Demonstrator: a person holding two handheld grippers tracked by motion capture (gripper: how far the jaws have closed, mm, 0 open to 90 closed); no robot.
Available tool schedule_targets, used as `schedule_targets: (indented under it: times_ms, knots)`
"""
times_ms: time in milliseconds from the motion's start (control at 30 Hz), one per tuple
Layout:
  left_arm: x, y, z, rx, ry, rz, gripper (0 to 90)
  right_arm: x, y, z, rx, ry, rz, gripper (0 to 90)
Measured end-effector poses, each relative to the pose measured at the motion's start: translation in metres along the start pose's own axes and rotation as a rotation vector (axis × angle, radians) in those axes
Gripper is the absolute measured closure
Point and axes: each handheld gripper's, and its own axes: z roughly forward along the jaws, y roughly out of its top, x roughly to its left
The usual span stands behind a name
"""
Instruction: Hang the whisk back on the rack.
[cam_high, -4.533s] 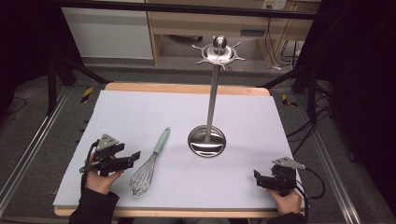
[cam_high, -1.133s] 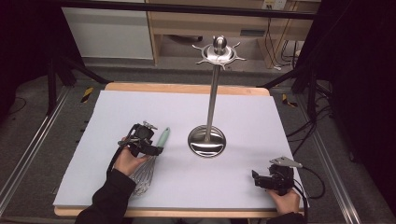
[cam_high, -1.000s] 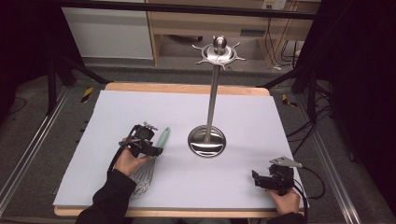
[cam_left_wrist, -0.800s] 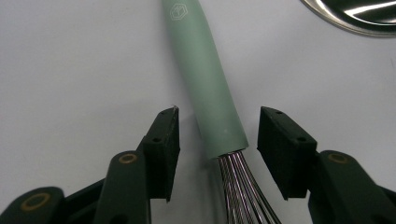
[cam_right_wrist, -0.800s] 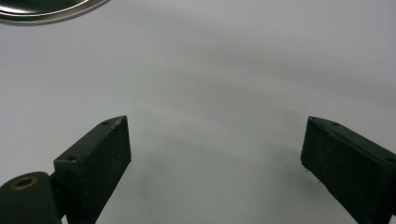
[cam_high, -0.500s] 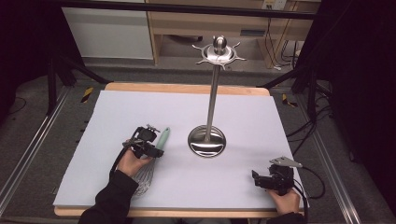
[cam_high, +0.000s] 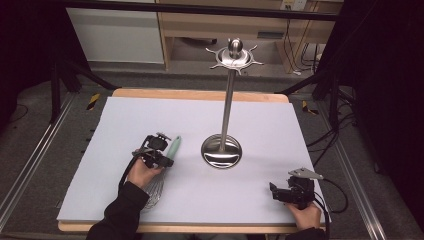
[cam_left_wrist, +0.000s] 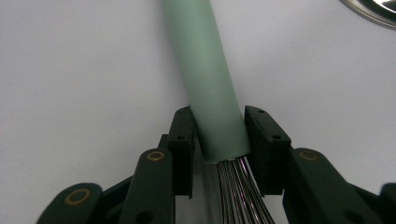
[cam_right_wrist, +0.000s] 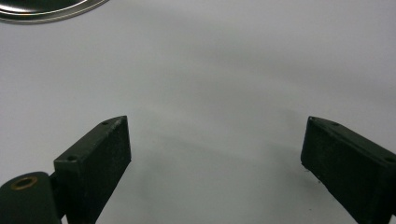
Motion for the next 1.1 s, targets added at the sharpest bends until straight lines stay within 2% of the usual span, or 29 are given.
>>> schedule_targets:
  times_ms: [233, 467, 767, 1100]
  knots:
    - [-0.001, 0.0, -0.001, -0.006, 0.003, -0.006, 64.8, 0.0, 0.0, 0.0, 0.0, 0.0, 0.0, 8.9]
    - [-0.004, -0.004, -0.014, -0.06, -0.014, 0.007, 65.7, 0.0, 0.0, 0.0, 0.002, -0.001, -0.001, 8.9]
    - [-0.008, -0.015, -0.037, -0.168, -0.039, 0.018, 66.8, 0.0, 0.0, 0.0, 0.002, -0.003, 0.002, 8.9]
    - [-0.008, -0.035, -0.07, -0.31, -0.075, 0.033, 67.9, 0.0, -0.001, 0.0, 0.009, -0.005, 0.013, 8.9]
